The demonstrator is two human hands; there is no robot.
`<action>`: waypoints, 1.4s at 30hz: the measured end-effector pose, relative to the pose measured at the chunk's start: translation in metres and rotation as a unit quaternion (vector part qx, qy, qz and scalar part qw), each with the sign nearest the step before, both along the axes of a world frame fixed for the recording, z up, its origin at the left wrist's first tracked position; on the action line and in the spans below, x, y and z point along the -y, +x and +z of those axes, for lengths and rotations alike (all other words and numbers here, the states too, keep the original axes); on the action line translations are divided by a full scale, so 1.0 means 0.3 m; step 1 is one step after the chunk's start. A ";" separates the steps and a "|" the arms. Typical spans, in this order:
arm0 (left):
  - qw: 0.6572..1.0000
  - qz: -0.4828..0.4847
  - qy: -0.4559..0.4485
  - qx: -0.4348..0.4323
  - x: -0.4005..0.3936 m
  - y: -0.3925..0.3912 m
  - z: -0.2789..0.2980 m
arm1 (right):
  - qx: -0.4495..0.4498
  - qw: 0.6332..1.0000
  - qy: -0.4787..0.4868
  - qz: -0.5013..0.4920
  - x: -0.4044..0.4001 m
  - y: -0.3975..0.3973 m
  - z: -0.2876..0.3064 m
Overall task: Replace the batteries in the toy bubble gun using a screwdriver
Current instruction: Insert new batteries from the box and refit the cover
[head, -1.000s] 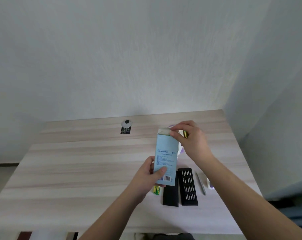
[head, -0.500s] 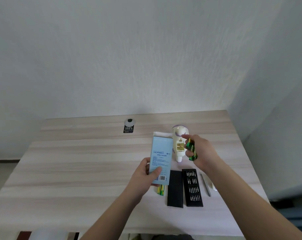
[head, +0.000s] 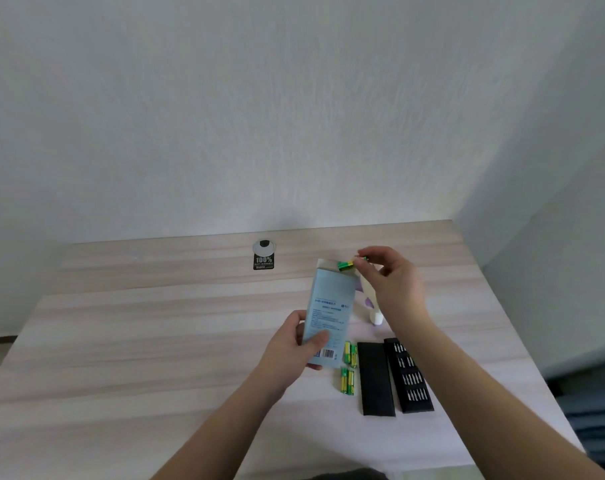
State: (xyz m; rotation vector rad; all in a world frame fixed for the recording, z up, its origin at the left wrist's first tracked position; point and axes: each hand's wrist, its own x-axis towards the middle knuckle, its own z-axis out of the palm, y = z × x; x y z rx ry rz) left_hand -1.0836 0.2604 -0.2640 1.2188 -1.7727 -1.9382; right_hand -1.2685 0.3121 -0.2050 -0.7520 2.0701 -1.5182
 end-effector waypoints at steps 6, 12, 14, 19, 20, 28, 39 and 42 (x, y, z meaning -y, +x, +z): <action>0.999 -0.023 0.016 -0.033 0.058 0.068 -0.003 | -0.036 0.999 0.012 -0.032 0.069 0.103 0.015; 0.996 -0.032 0.043 -0.066 0.087 0.106 -0.003 | -0.038 0.998 0.037 -0.025 0.110 0.172 0.018; 0.996 -0.028 0.048 -0.074 0.106 0.125 -0.002 | 0.037 0.998 0.027 -0.053 0.125 0.178 0.001; 0.996 -0.030 0.048 -0.064 0.146 0.162 -0.025 | 0.326 0.936 -0.074 -0.108 0.132 0.163 -0.038; 0.997 -0.029 0.048 -0.061 0.151 0.168 -0.032 | 0.367 0.919 -0.083 -0.120 0.133 0.161 -0.038; 0.996 -0.008 0.056 -0.074 0.181 0.195 -0.076 | 0.515 0.827 -0.130 -0.186 0.129 0.164 -0.006; 0.993 0.007 -0.023 -0.116 0.211 0.183 -0.079 | 0.530 0.810 -0.190 -0.162 0.134 0.176 0.042; 0.993 0.002 -0.018 -0.113 0.214 0.180 -0.080 | 0.492 0.836 -0.174 -0.169 0.138 0.195 0.063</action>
